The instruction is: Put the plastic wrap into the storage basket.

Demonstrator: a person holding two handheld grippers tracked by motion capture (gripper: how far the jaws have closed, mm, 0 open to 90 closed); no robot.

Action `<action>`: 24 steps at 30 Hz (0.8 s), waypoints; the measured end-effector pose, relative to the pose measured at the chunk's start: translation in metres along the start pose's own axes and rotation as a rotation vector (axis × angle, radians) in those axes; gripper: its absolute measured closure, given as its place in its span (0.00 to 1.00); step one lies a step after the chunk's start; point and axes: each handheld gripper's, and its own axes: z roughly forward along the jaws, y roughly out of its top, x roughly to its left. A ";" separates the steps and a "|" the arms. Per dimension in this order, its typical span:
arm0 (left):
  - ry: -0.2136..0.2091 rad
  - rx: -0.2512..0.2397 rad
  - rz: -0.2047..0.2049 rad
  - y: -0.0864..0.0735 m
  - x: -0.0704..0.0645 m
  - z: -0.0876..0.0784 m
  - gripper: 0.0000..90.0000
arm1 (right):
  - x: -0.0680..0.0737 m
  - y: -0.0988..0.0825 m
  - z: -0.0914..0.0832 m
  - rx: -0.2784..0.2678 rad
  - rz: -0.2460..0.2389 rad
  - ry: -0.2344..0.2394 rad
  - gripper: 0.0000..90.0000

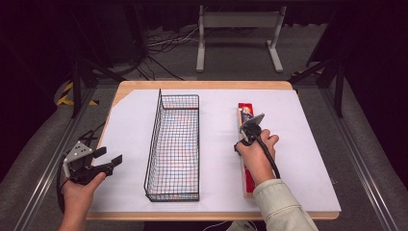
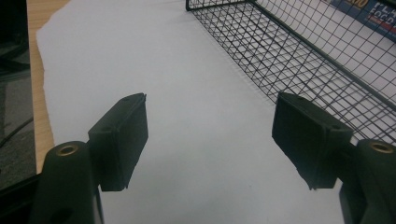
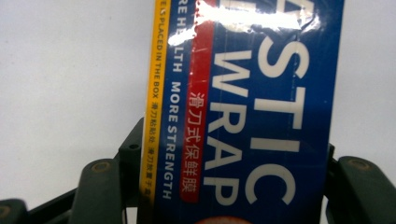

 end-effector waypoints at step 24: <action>-0.007 0.006 0.010 -0.002 -0.005 0.002 0.30 | 0.000 0.003 -0.033 -0.071 0.031 0.034 0.45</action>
